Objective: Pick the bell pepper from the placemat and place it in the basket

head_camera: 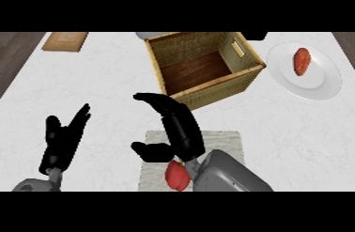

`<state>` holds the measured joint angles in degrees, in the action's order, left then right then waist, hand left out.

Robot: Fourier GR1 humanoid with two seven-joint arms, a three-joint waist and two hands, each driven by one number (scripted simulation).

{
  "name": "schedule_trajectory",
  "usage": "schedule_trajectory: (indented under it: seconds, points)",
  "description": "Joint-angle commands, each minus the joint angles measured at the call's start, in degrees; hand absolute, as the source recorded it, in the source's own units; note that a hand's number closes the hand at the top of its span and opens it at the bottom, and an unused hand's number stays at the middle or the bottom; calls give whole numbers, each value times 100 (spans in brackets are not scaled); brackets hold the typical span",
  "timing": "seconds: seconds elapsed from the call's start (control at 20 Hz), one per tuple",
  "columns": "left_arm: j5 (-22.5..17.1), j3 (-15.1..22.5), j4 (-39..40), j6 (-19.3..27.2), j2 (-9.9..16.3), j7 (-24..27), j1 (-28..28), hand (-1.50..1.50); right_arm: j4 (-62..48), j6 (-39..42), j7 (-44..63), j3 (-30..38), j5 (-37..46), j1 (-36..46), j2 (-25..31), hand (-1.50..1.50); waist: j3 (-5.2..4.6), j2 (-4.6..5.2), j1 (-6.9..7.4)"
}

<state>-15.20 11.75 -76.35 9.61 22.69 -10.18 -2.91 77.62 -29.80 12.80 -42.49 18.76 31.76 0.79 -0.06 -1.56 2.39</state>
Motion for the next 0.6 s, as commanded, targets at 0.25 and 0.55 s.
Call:
schedule_trajectory:
  seconds: [0.25, 0.55]
  points:
    - [-149, -23, 29, 51, 30, -287, 760, 0, -632, 959, 2910, -523, 2182, 1415, 401, -150, -77, -180, -413]
    - [-176, -23, -175, 87, 14, -298, 1029, 0, -105, 3056, 4691, -583, 2139, 2483, 62, -150, -49, -144, -499]
